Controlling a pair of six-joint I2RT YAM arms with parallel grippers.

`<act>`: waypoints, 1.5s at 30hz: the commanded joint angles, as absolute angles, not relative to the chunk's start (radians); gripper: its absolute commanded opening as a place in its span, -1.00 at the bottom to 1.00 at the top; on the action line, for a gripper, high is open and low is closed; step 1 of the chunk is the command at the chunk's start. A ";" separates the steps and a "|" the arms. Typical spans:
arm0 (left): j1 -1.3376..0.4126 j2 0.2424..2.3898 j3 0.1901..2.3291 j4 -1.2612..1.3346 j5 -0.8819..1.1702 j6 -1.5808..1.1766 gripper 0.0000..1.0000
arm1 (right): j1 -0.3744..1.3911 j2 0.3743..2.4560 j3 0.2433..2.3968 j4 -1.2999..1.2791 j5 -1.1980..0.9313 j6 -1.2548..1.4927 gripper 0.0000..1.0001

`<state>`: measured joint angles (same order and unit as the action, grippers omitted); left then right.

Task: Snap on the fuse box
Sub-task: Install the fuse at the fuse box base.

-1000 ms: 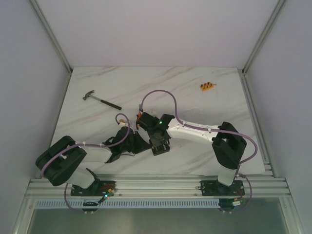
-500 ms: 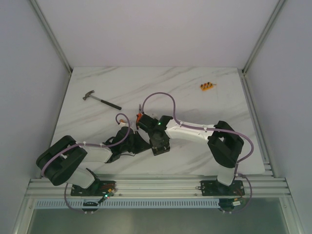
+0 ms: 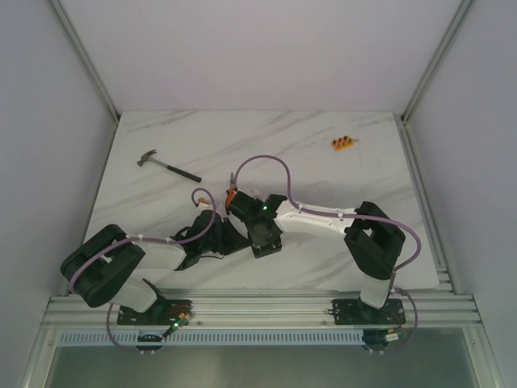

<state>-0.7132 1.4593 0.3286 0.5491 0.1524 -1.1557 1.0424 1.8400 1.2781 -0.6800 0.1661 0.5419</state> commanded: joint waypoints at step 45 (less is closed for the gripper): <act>-0.671 1.247 0.305 0.248 0.020 -1.090 0.30 | 0.828 1.934 1.430 -0.493 0.335 0.413 0.26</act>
